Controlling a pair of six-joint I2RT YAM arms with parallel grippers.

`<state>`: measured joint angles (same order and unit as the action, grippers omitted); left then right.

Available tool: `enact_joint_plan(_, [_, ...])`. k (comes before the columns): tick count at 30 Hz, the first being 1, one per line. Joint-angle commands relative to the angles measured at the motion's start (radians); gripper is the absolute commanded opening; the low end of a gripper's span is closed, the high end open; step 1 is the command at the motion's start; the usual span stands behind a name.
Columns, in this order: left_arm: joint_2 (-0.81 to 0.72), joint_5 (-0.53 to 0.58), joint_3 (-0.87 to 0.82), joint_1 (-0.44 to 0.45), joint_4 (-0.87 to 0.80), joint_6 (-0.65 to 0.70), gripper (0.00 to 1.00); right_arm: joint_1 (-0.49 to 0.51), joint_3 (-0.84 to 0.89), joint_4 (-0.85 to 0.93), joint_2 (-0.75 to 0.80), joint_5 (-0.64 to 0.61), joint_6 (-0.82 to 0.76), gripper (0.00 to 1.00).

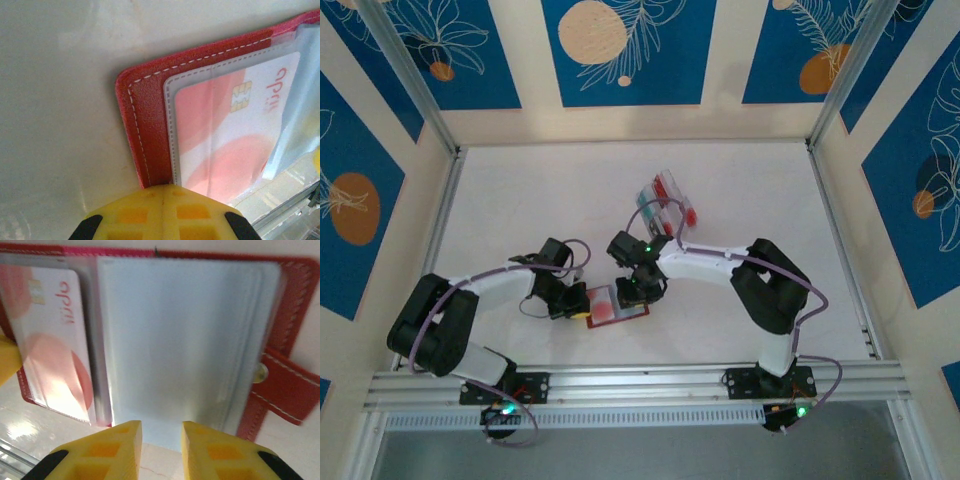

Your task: Put the credit cards into the card holder

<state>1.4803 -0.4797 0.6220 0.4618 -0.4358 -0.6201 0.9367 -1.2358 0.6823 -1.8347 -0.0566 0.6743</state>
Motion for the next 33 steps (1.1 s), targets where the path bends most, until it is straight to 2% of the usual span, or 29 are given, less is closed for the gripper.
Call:
enact_joint_plan(1, [0.089,0.073,-0.042,0.014,0.087,0.025,0.0,0.003,-0.076,0.078,0.058,-0.092,-0.076,0.27])
enact_joint_plan(4, [0.085,0.07,-0.044,0.014,0.091,0.02,0.0,-0.009,-0.144,0.122,0.003,-0.116,-0.127,0.24])
enact_joint_plan(10, [0.077,0.063,-0.045,0.014,0.095,0.017,0.0,-0.006,-0.223,0.161,-0.105,-0.17,-0.193,0.25])
enact_joint_plan(26, [0.08,0.055,-0.045,0.014,0.104,0.016,0.0,0.032,-0.145,0.112,-0.209,-0.201,-0.182,0.25])
enact_joint_plan(29, [0.078,0.056,-0.048,0.013,0.105,0.019,0.0,0.046,-0.126,0.103,-0.21,-0.191,-0.163,0.2])
enact_joint_plan(33, [0.079,0.057,-0.051,0.014,0.108,0.02,0.0,0.05,-0.118,0.097,-0.194,-0.175,-0.152,0.05])
